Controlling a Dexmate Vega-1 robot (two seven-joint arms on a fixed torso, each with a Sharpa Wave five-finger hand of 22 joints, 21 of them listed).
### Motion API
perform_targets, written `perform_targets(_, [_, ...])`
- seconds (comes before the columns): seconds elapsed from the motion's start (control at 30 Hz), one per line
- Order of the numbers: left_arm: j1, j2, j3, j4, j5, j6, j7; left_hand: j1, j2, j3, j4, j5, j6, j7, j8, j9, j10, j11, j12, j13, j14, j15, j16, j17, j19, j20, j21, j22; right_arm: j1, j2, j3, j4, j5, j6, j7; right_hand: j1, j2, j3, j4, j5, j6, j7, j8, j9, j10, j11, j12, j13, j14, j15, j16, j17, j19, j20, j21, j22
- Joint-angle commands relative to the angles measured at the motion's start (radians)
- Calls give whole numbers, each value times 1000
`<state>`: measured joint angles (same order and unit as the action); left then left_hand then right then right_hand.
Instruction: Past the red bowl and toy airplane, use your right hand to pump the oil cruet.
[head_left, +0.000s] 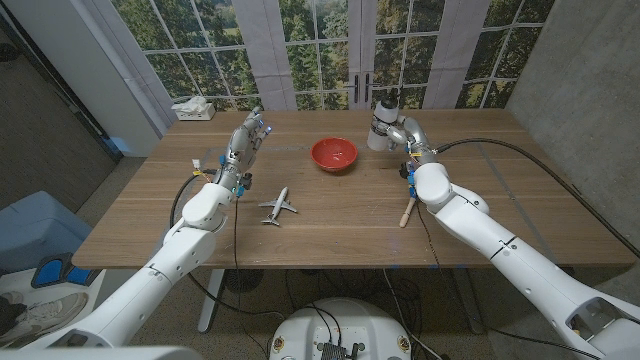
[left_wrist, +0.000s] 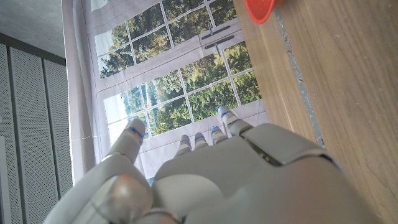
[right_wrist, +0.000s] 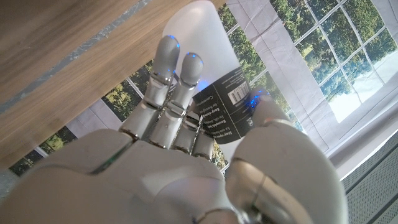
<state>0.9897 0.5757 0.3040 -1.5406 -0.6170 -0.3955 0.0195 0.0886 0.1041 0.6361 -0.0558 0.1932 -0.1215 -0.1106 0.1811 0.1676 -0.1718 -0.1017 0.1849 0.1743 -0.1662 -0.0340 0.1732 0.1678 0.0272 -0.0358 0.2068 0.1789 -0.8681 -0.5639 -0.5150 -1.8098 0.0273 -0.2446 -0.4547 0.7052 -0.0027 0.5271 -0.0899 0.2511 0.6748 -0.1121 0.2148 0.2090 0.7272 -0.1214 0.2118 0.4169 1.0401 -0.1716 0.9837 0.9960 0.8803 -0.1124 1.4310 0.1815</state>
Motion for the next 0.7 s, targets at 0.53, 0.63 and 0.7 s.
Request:
perform_targets(0.53, [-38, -8, 10, 47, -14, -6, -43, 12, 67, -2, -1, 0, 7, -10, 5, 3, -28, -7, 2, 2, -62, -82, 3, 0, 6, -19, -2, 3, -124, -66, 1, -131, -16, -19, -33, -13, 0, -7, 3, 5, 1, 11, 1, 1, 2, 8, 2, -6, 11, -42, -21, 11, 9, -92, -9, 0])
perform_targets(0.63, [-38, -8, 9, 48, -15, -7, -43, 12, 67, -2, -2, 0, 7, -10, 5, 3, -28, -7, 2, 2, -62, -82, 3, 0, 6, -20, -3, 3, -139, -70, -1, -142, -22, -9, -35, -15, 0, -8, 3, 5, 1, 10, 1, 1, 2, 10, 3, -6, 13, -42, -27, 12, 10, -92, -9, 0])
perform_targets(0.7, [-38, -9, 9, 49, -16, -8, -44, 12, 66, -2, -2, 0, 7, -10, 5, 3, -28, -7, 2, 2, -62, -83, 3, 0, 6, -20, -2, 3, -146, -72, -5, -150, -34, -12, -40, -15, -1, -8, 3, 5, 1, 11, 1, 1, 2, 8, 4, -6, 15, -42, -29, 14, 11, -91, -10, 0])
